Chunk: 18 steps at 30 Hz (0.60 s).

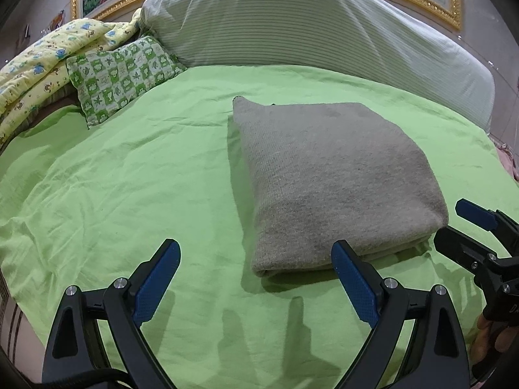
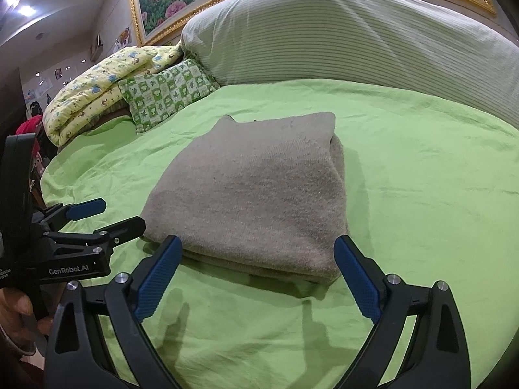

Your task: Fold small clothes

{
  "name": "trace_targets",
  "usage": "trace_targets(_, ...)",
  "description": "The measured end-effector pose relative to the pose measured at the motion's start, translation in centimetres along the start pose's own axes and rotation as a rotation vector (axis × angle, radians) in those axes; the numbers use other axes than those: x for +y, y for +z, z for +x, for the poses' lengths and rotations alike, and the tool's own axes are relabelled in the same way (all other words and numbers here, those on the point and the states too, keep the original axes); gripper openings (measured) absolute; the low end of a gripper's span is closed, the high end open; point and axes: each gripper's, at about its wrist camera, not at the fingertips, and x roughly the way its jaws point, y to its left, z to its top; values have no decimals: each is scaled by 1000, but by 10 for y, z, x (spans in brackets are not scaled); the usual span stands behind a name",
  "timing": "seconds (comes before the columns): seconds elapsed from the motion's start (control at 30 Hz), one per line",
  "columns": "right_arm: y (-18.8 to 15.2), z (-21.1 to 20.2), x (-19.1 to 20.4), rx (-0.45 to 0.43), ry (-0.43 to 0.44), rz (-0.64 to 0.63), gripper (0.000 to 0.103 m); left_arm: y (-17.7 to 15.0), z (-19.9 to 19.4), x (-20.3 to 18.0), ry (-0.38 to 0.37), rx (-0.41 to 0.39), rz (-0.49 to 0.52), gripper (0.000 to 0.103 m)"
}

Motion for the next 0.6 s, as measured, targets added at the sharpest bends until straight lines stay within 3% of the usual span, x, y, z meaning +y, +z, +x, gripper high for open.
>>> trace_targets(0.6, 3, 5, 1, 3, 10, -4, 95, -1, -1, -2, 8, -2, -1, 95)
